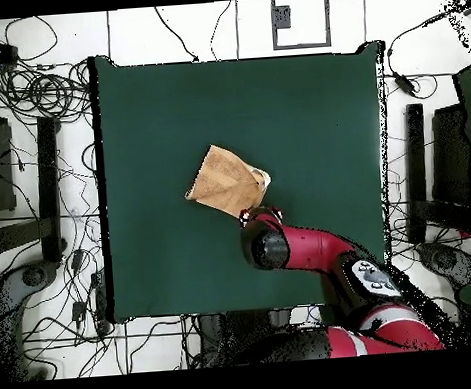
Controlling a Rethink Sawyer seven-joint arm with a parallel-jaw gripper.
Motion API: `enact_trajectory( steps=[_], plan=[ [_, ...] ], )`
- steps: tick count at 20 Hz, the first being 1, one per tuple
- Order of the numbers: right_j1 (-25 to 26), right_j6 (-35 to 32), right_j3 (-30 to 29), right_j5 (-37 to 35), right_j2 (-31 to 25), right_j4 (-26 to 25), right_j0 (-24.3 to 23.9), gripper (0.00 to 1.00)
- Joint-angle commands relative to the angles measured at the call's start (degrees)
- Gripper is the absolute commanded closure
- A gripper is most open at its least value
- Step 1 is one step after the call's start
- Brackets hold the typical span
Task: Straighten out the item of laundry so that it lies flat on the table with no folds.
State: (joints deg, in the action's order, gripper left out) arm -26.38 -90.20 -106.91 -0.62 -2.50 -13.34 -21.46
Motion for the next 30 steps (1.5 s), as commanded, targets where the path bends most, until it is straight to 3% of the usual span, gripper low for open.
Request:
enact_trajectory(
  steps=[1, 5, 13, 18, 30],
  plan=[
    [5.44, -11.97, 8.74, 7.00, -6.54, 4.80, 6.34, 0.00],
    [5.02, -13.18, 9.09, 3.97, -4.74, 7.20, 8.13, 0.00],
    [5.56, -7.74, 14.67, -8.42, -7.58, 9.48, 6.48, 0.00],
    [6.44, -6.39, 16.94, -8.95, -9.24, 8.50, 5.37, 0.00],
    [5.54, -10.96, 15.47, -4.92, -7.94, 8.54, 6.52, 0.00]
  ],
)
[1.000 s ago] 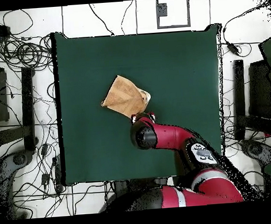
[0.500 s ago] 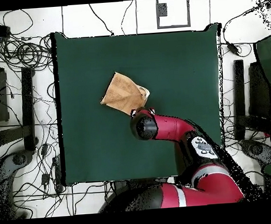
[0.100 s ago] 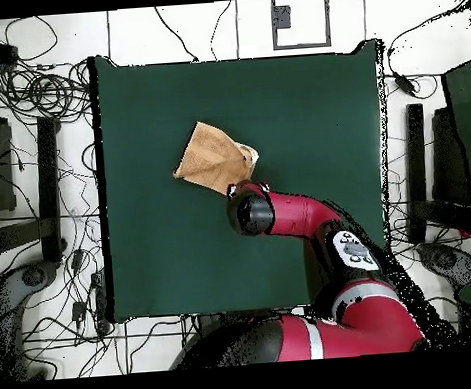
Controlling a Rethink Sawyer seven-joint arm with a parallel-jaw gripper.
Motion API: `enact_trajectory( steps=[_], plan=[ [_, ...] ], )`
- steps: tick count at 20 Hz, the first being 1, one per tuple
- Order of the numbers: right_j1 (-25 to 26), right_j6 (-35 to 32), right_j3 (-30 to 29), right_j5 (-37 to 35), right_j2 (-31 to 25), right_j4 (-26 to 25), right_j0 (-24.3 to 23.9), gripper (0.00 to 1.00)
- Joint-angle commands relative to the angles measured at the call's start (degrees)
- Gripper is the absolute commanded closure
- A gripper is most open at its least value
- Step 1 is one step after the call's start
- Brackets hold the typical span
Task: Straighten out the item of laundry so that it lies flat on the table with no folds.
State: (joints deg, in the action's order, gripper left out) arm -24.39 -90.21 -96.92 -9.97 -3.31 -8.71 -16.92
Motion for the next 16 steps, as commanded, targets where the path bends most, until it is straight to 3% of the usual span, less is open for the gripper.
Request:
enact_trajectory(
  steps=[1, 9, 16],
  plan=[
    [3.42, -11.23, 5.38, 4.83, -7.05, 3.97, 2.09, 0.00],
    [-1.00, -13.75, 3.71, 0.38, -5.72, 7.41, 4.03, 0.00],
    [-2.13, -12.93, 2.79, 0.73, -5.77, 8.79, 4.22, 0.00]
  ],
)
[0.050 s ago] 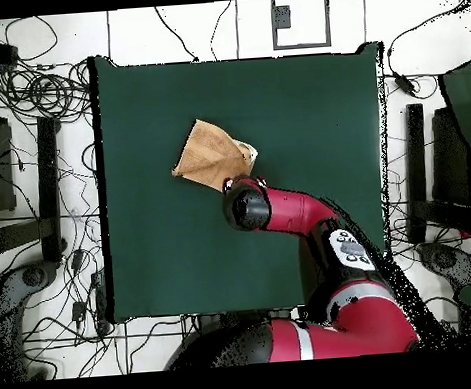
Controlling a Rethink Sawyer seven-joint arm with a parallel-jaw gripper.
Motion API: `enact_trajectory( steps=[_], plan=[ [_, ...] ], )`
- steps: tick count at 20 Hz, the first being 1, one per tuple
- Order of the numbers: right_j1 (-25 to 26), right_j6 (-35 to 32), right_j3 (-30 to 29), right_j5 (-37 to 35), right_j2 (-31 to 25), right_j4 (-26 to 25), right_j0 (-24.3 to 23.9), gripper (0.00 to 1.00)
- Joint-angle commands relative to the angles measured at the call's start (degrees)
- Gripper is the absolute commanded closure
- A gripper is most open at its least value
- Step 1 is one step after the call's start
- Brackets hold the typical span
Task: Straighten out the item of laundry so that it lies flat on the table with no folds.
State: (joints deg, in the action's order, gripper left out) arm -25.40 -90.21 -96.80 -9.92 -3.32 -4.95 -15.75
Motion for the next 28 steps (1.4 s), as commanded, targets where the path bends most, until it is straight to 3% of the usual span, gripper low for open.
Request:
enact_trajectory(
  steps=[1, 8, 21, 28],
  plan=[
    [-1.21, -12.75, 2.69, 0.84, -5.67, 5.11, 3.16, 0.00],
    [-0.50, -10.60, 4.69, -0.04, -6.35, 5.47, 2.53, 0.00],
    [5.30, -10.17, 6.14, 10.14, -10.42, 2.05, -0.56, 0.00],
    [5.66, -10.42, 5.62, 11.19, -10.81, 2.27, -0.84, 0.00]
  ],
)
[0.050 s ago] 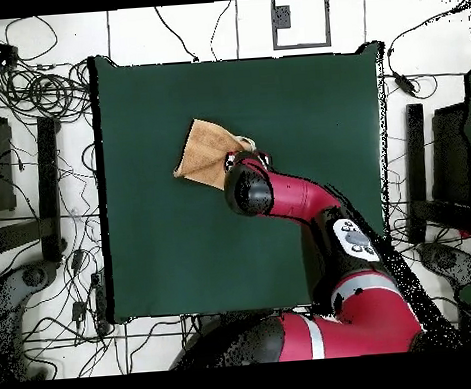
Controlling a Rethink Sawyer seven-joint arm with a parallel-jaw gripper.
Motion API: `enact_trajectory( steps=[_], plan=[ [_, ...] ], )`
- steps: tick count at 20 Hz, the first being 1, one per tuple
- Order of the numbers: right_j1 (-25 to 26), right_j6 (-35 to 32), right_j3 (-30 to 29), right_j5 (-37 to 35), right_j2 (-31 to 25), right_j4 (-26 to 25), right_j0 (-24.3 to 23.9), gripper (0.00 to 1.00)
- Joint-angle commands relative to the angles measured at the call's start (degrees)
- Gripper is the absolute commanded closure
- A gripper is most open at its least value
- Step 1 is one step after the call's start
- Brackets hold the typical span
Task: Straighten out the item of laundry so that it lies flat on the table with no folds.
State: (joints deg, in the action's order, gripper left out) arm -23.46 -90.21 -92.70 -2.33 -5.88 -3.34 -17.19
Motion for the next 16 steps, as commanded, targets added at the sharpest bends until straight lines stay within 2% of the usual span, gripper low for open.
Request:
enact_trajectory(
  steps=[1, 2, 12, 14, 16],
  plan=[
    [3.72, -10.74, 1.37, 3.82, -8.18, 0.94, 0.62, 0.00],
    [3.72, -11.07, 1.21, 4.05, -8.11, 1.22, 0.65, 1.00],
    [3.55, -12.42, 0.40, 4.30, -8.03, 2.60, 0.73, 1.00],
    [2.49, -13.37, -1.70, 1.42, -9.20, 4.06, 0.49, 1.00],
    [-0.54, -16.84, -7.04, -4.75, -12.11, 8.49, -0.26, 1.00]
  ],
)
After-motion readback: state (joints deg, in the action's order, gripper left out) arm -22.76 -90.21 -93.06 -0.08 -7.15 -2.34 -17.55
